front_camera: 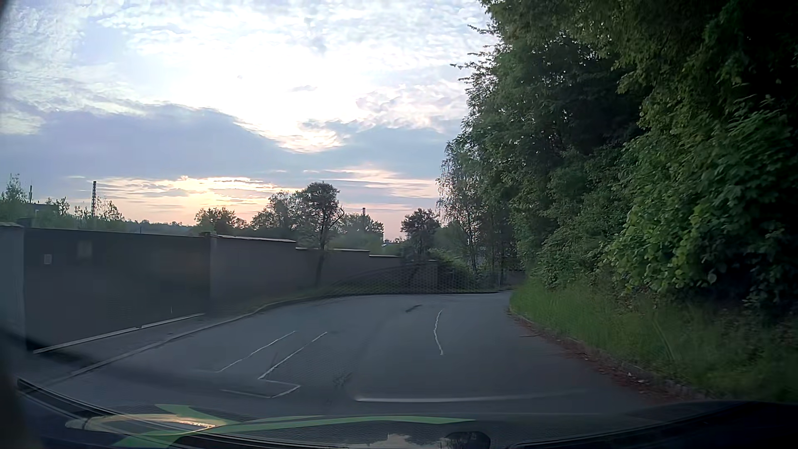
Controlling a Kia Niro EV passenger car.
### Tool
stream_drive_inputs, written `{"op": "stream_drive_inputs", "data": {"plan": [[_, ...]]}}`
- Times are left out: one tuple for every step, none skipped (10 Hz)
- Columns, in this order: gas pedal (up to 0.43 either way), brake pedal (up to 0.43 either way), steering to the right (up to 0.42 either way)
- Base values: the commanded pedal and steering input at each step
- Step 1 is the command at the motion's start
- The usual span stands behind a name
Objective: Follow the waypoints while adhering to traffic rules and regulations
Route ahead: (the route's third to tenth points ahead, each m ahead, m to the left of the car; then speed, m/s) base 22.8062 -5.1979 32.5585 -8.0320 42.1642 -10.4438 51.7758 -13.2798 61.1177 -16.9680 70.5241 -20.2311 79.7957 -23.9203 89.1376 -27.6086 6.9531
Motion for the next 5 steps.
{"op": "stream_drive_inputs", "data": {"plan": [[0.087,0.0,-0.006],[0.087,0.0,-0.005],[0.059,0.0,-0.005],[0.047,0.0,-0.004],[0.047,0.0,-0.003]]}}
